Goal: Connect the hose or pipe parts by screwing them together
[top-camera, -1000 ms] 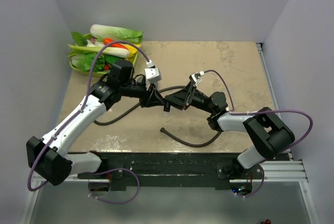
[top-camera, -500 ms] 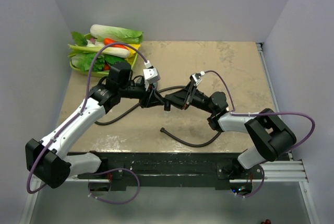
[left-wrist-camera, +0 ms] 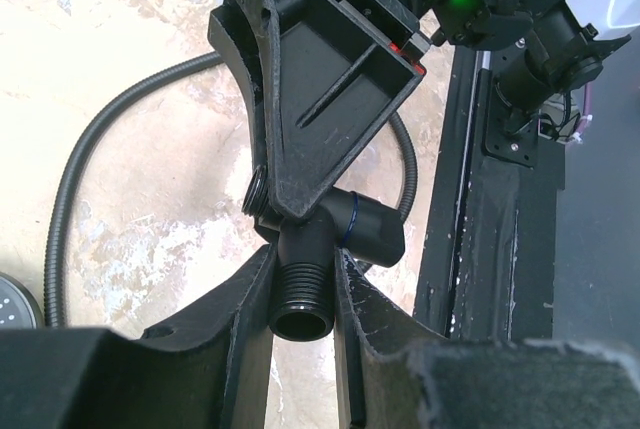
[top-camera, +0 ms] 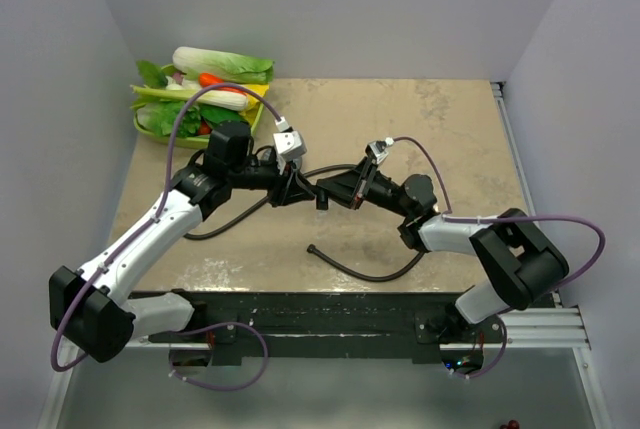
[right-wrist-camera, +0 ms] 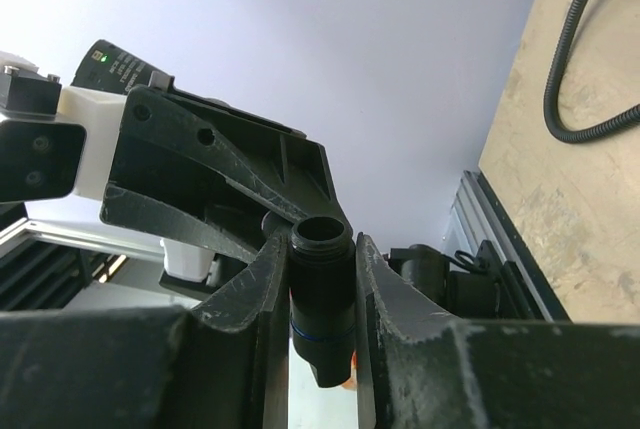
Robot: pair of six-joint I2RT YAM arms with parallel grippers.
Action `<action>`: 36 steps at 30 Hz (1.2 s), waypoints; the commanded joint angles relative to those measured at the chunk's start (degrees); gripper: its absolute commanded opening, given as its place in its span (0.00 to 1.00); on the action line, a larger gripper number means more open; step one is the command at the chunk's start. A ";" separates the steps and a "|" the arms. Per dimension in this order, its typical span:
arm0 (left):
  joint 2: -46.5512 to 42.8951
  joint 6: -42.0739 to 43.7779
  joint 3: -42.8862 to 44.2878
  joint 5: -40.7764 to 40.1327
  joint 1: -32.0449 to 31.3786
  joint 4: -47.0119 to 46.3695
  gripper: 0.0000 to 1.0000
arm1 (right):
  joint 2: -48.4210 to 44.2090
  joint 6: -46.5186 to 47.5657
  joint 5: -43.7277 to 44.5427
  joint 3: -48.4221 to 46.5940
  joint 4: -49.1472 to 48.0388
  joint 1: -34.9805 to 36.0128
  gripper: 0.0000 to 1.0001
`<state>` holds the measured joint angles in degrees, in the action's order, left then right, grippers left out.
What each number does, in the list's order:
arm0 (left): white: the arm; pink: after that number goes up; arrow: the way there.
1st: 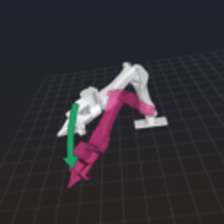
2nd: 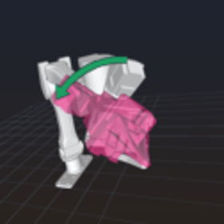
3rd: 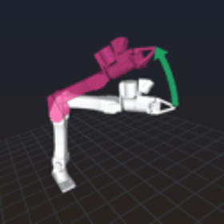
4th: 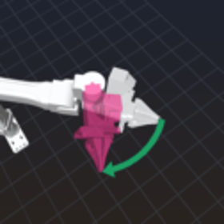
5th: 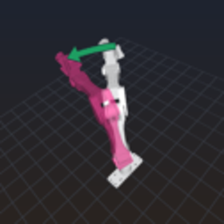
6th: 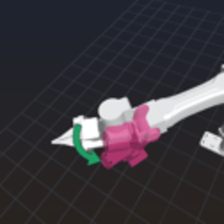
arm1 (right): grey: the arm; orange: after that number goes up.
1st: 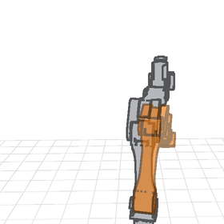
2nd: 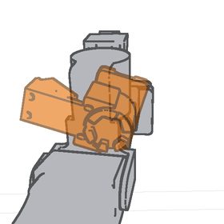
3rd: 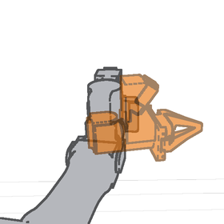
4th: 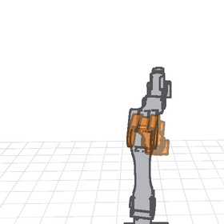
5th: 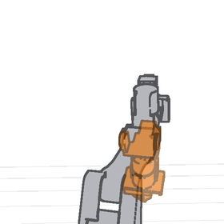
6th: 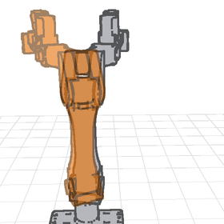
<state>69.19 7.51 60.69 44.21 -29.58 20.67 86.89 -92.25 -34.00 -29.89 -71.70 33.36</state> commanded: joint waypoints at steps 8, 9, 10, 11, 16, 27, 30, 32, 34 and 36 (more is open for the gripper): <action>1.21 1.46 -1.89 -4.31 1.37 -2.81 0.00 | -6.65 -2.85 -1.16 -2.01 -32.71 0.39 0.36; 0.78 1.02 -2.23 -3.87 1.72 -3.35 0.00 | -6.91 -2.85 -1.16 -2.01 -32.80 0.39 0.34; 0.69 0.32 -2.24 -2.65 1.81 -3.53 0.00 | -7.00 -2.94 -1.16 -1.93 -32.80 0.47 0.33; 0.60 0.05 -2.15 -2.46 2.07 -3.70 0.00 | -7.17 -2.85 -1.16 -1.84 -32.80 0.47 0.34; 0.95 -1.27 -1.98 -1.58 2.69 -4.41 0.00 | -8.05 -2.67 -1.60 -1.66 -32.80 0.47 0.47; 0.68 -2.85 -2.24 -3.60 2.69 -5.64 0.00 | -8.67 -3.03 -1.95 -2.10 -32.80 1.26 0.45; 1.03 -2.76 -2.24 -3.86 2.69 -5.55 0.00 | -9.11 -2.41 -2.39 -2.45 -31.92 1.53 0.35; 1.12 -2.59 -2.15 -3.25 2.69 -5.02 0.00 | -9.55 -1.71 -3.35 -2.89 -29.56 1.44 0.26; 1.65 -1.89 -1.89 -3.86 2.69 -3.71 0.00 | -10.16 -0.39 -4.66 -4.03 -26.58 1.70 0.14; 2.44 0.04 -0.84 -4.13 2.69 -1.78 0.00 | -11.47 1.89 -5.46 -5.17 -23.24 1.79 0.09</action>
<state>69.36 3.75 59.35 47.75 -28.12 17.37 81.69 -90.94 -32.69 -29.89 -67.31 32.93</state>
